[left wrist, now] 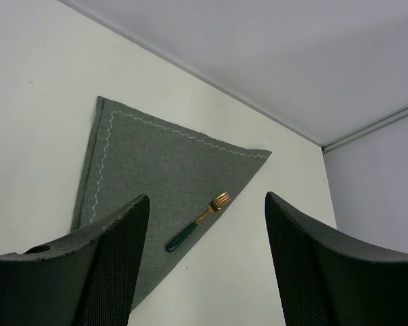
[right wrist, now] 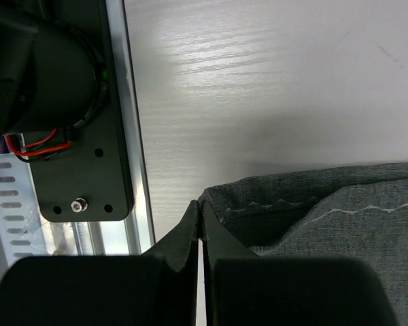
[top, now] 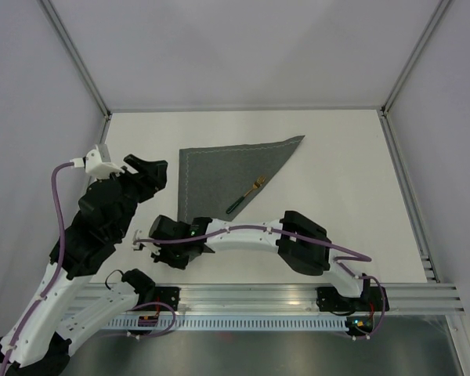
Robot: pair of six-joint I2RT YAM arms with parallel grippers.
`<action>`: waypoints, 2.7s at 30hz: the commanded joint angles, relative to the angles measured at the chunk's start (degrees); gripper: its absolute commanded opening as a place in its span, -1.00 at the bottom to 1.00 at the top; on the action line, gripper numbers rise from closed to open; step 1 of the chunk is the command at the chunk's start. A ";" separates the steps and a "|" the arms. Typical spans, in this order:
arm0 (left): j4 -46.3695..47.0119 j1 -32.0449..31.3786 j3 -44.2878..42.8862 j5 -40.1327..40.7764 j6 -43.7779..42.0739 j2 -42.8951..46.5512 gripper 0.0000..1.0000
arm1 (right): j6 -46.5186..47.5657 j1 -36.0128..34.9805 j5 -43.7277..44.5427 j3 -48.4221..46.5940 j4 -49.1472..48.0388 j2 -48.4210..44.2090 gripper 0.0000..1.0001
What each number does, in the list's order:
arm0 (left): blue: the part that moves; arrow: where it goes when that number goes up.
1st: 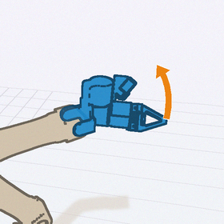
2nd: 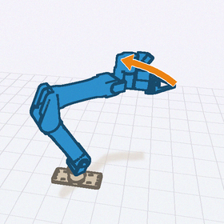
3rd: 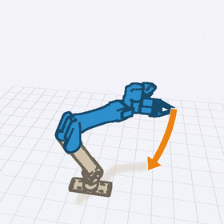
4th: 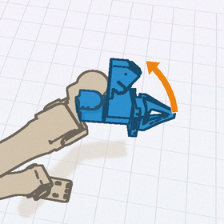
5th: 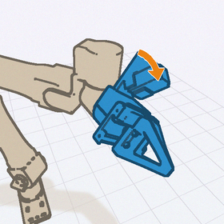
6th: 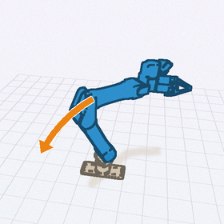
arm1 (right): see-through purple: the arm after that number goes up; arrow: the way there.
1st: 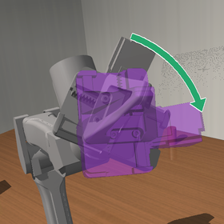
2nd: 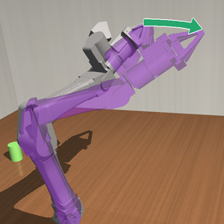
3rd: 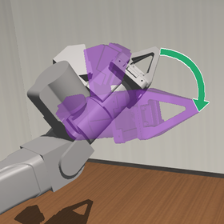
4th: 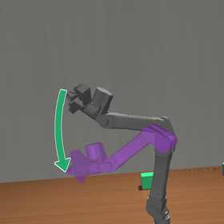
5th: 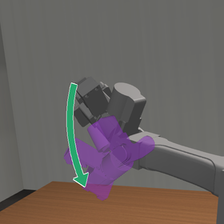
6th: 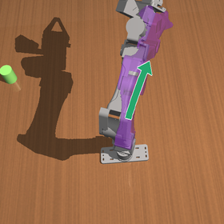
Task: Fold the napkin, place the utensils inside, and roll it up
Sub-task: Fold the napkin
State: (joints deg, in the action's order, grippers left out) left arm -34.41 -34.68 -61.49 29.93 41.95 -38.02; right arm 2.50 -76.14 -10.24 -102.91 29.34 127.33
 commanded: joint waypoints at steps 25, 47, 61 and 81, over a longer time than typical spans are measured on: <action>5.93 0.14 0.15 -0.31 -1.44 -8.64 0.53 | 4.53 32.18 -2.33 10.01 -1.92 -17.11 -0.99; 9.63 0.66 0.41 -3.13 -2.58 -13.22 0.54 | 7.78 48.71 -1.54 13.18 -5.09 -8.85 -0.99; 10.59 0.84 0.85 -4.18 -2.32 -14.10 0.53 | 7.78 50.47 -1.54 15.46 -6.40 -9.29 -0.99; 11.74 0.93 1.82 -5.24 -1.70 -15.59 0.52 | 7.52 52.06 -2.42 16.52 -6.93 -10.17 -0.99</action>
State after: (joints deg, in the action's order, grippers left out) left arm -24.91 -34.09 -60.23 25.52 41.36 -53.41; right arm 9.76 -24.45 -12.16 -86.91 23.38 118.26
